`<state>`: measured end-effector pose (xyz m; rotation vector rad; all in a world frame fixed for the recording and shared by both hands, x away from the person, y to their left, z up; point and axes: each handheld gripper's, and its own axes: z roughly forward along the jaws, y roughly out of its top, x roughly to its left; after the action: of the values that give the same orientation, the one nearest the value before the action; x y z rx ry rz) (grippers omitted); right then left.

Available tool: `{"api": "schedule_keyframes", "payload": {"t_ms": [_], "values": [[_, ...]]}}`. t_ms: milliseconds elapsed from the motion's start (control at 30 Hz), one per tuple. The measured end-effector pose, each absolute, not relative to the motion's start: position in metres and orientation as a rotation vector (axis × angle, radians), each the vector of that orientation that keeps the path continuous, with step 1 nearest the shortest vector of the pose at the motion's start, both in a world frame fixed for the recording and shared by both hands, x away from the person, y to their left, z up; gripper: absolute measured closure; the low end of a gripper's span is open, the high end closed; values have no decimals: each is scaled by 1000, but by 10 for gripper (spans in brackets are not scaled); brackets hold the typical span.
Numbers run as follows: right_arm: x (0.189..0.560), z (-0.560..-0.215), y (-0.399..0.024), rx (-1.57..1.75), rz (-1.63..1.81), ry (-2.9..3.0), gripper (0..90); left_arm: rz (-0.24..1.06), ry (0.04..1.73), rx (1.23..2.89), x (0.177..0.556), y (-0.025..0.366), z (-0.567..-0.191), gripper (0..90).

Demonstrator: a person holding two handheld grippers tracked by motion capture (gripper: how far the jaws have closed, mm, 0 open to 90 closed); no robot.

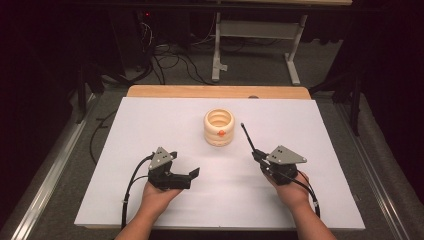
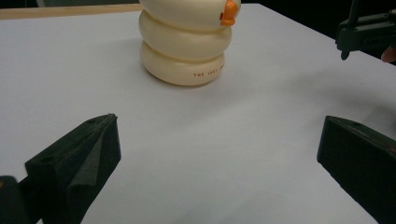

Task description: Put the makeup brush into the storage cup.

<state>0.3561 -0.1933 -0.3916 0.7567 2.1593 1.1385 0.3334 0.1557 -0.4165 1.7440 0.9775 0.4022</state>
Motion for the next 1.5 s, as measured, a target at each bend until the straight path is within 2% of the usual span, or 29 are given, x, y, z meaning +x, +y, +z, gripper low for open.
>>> {"api": "schedule_keyframes", "payload": {"t_ms": [667,1500], "values": [[345,-390,-186,718,1231,2164,864,379,901,1711,325,137,-400,7],[339,-395,-168,667,1245,2210,864,359,806,1681,334,110,-380,11]]}}
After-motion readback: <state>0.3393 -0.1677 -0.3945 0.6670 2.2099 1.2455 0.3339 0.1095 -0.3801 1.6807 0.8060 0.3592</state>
